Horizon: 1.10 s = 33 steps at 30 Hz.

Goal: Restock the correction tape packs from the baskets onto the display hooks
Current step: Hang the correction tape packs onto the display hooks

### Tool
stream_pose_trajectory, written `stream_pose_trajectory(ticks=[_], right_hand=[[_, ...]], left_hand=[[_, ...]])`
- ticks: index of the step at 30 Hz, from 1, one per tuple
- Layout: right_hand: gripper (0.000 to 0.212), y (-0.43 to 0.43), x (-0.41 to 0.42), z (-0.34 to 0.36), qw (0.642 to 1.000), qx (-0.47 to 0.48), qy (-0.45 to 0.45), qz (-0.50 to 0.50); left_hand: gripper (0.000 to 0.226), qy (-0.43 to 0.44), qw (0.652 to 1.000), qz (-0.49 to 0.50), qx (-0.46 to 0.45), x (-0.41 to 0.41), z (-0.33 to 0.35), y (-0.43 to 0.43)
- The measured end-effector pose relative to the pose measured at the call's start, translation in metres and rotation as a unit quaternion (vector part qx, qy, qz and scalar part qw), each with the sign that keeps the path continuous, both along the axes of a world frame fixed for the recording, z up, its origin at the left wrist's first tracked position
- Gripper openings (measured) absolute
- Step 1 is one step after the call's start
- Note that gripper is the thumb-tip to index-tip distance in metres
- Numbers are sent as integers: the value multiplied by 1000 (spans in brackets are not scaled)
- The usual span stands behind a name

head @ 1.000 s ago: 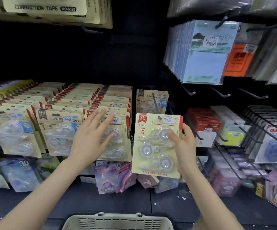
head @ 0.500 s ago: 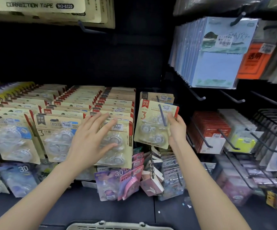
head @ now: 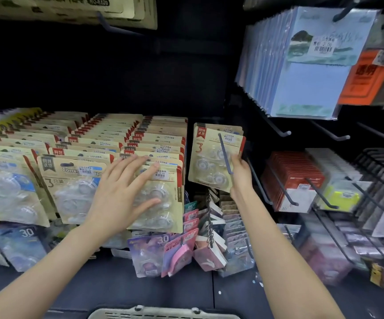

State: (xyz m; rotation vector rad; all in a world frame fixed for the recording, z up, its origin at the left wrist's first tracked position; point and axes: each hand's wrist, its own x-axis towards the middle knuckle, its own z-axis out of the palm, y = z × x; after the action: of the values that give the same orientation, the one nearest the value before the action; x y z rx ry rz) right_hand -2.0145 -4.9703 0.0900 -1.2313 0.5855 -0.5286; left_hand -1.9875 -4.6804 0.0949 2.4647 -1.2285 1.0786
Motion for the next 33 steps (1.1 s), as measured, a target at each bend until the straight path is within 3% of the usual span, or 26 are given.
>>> stream_pose_trajectory(ticks=[2,5,9,12,15,19,23,26,30,31,33], right_hand=[[59,4,-10,-10,999,-11,30,10],[63,12,-32,-20,997,-16,73,9],[45,30,-76,-43,995,-42,93,-7],[16,48,-111,-73,995,-56,64,-48],[18,72,-151,-108,994,-60,72,-64],[19,107,-192,-169,985,-59,162,23],[27,135,-212,-262,926,-86,330,163],[22,147,-227,-319,868,-97,434,223],[61,153,-248,-375,799,-95,535,258],[70,154,-252,-384,792,-90,547,256],[61,157,-253,-394,802,-62,541,247]], left_hand=[[70,5,1000,2,6,-3,2,1],[68,11,1000,0,-3,-10,6,1],[59,6,996,-13,-84,-31,-2,11],[47,15,990,5,-139,-53,-30,29],[41,84,986,53,-136,-74,-85,57],[52,228,960,154,-57,-104,-181,110],[63,374,896,231,58,-129,-255,151],[58,403,872,272,56,-145,-289,172],[67,425,855,296,43,-171,-318,199],[67,434,847,304,34,-175,-322,202],[64,458,835,306,0,-178,-324,204]])
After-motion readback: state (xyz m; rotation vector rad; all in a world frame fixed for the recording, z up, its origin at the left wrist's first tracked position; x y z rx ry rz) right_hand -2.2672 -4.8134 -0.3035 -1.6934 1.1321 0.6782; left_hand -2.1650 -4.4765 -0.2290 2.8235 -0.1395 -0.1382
